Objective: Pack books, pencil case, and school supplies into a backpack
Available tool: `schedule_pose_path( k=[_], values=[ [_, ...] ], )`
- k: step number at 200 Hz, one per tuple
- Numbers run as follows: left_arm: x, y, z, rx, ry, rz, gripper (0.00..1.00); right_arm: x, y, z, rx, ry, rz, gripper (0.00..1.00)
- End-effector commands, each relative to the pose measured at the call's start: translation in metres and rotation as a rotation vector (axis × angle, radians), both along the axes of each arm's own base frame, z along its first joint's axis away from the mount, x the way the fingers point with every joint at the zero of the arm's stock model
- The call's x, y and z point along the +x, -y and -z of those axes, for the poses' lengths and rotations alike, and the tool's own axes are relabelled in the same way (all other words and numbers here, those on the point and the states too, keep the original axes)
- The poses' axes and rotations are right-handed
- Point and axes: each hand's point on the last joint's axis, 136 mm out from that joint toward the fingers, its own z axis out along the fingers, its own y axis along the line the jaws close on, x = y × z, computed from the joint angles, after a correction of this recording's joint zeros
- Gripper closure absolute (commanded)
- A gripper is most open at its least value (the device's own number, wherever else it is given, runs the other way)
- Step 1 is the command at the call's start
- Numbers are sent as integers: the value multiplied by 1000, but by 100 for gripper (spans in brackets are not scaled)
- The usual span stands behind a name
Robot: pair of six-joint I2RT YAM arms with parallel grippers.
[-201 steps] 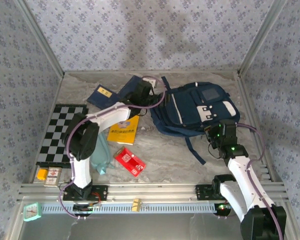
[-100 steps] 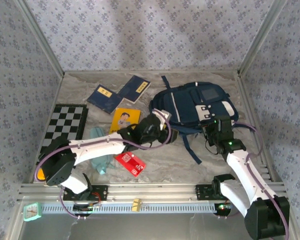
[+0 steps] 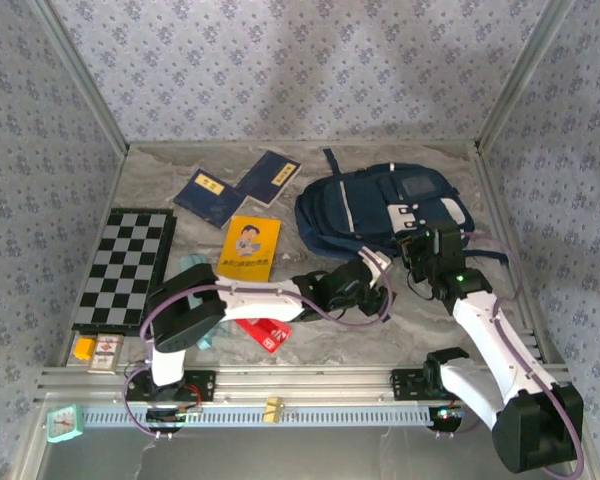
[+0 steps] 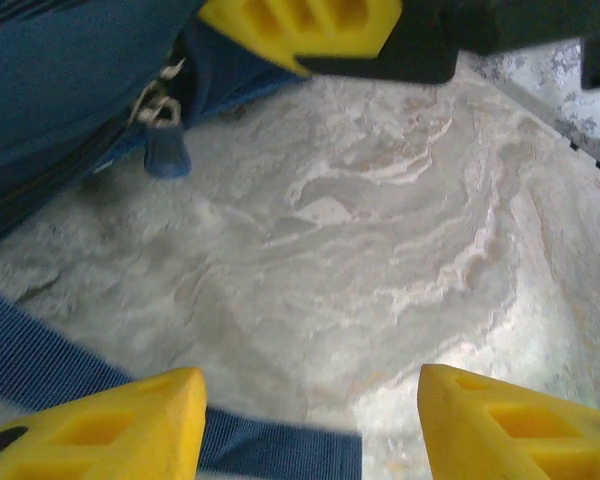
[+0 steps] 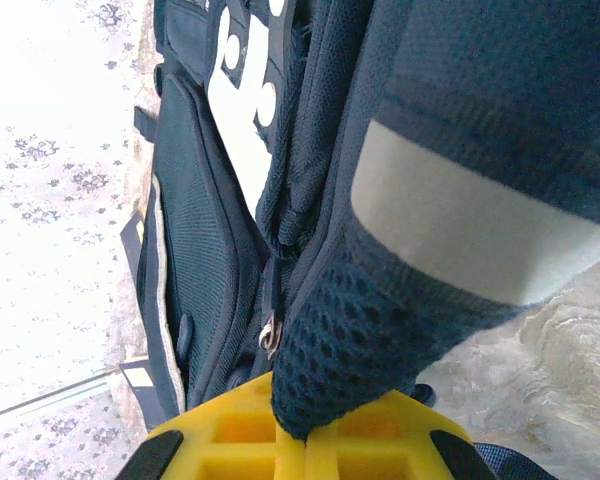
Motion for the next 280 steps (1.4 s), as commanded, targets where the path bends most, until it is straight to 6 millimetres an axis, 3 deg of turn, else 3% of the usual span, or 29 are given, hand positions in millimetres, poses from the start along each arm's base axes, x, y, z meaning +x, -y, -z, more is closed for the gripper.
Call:
schedule_pose_path(
  k=[1, 65, 110, 172, 280],
  values=[
    [26, 13, -14, -23, 92, -104, 43, 12, -12, -31, 57, 93, -23, 100],
    [71, 14, 10, 54, 132, -331, 50, 12, -18, -27, 66, 81, -42, 100],
    [87, 18, -4, 17, 174, -392, 69, 11, -20, -20, 78, 72, -43, 100],
    [85, 15, -24, -43, 197, -349, 100, 10, -14, -24, 62, 79, -37, 100],
    [77, -20, -34, -90, 112, -262, 100, 14, -1, -34, 35, 92, -64, 100]
  ],
)
